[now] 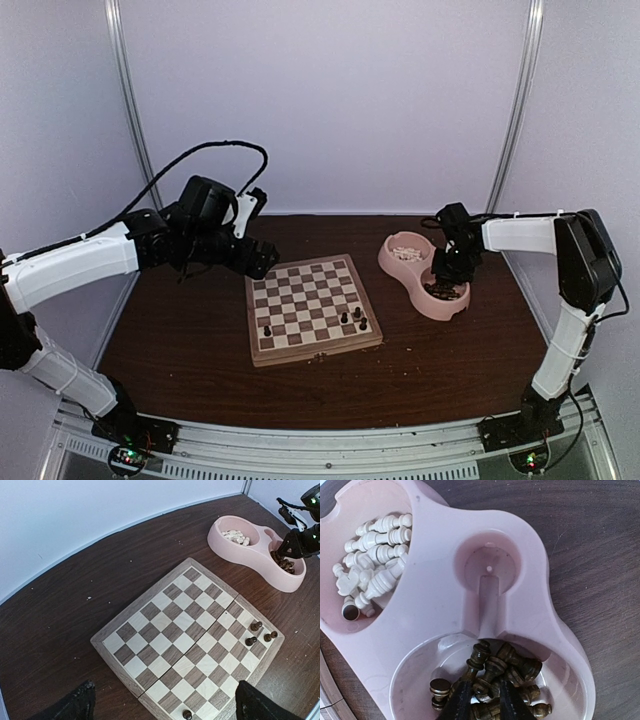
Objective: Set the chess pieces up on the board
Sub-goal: Pick up the chess pile from the storage box.
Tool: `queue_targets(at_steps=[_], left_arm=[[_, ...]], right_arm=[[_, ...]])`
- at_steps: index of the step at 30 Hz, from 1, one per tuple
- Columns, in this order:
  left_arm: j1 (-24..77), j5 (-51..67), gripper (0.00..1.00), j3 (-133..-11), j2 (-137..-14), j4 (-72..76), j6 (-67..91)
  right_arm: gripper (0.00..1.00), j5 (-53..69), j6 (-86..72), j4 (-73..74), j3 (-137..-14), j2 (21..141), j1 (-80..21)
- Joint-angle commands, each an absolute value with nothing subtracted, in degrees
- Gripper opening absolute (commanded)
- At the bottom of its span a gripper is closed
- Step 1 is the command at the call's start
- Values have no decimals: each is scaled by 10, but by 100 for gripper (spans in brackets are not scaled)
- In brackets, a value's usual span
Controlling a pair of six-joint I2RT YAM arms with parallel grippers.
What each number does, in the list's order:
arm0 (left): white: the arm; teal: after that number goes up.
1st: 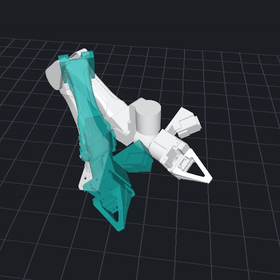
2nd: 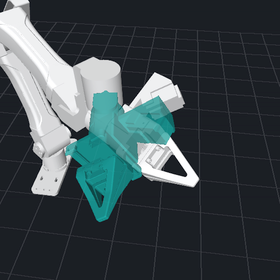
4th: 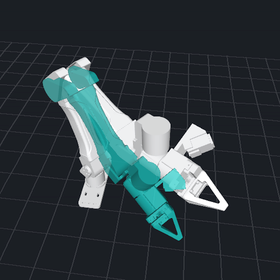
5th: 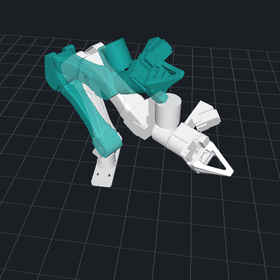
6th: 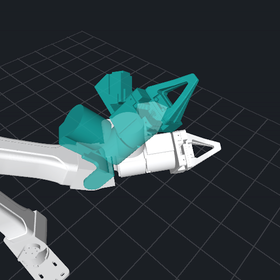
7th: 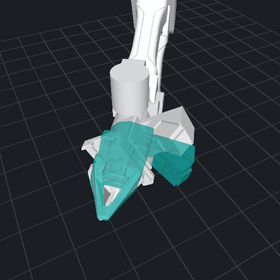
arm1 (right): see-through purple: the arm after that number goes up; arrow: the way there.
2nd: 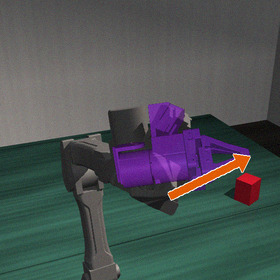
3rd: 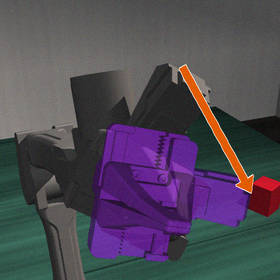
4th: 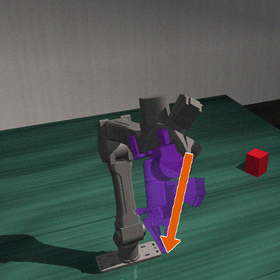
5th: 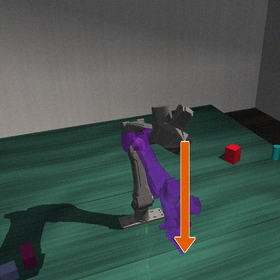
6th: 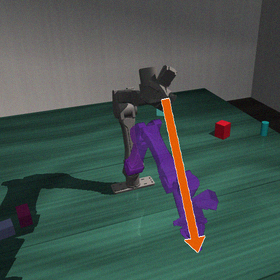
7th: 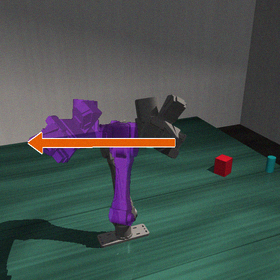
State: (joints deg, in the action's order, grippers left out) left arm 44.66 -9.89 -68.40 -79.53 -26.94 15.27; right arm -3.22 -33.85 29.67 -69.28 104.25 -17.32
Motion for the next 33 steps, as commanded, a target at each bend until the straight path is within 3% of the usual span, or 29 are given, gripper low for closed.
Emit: queue_targets(at_steps=[1, 22, 29, 33], left_arm=[[442, -91, 97, -679, -801, -242, 144], [442, -104, 97, -664, -789, -249, 136], [442, -100, 97, -670, -797, -249, 134], [442, -101, 97, -671, -798, -249, 134]], right_arm=[[23, -24, -325, 308, -697, 1039, -171], [24, -29, -334, 311, -730, 1109, -171], [18, -24, -332, 296, -724, 1108, -170], [22, -5, -325, 280, -723, 1105, -171]])
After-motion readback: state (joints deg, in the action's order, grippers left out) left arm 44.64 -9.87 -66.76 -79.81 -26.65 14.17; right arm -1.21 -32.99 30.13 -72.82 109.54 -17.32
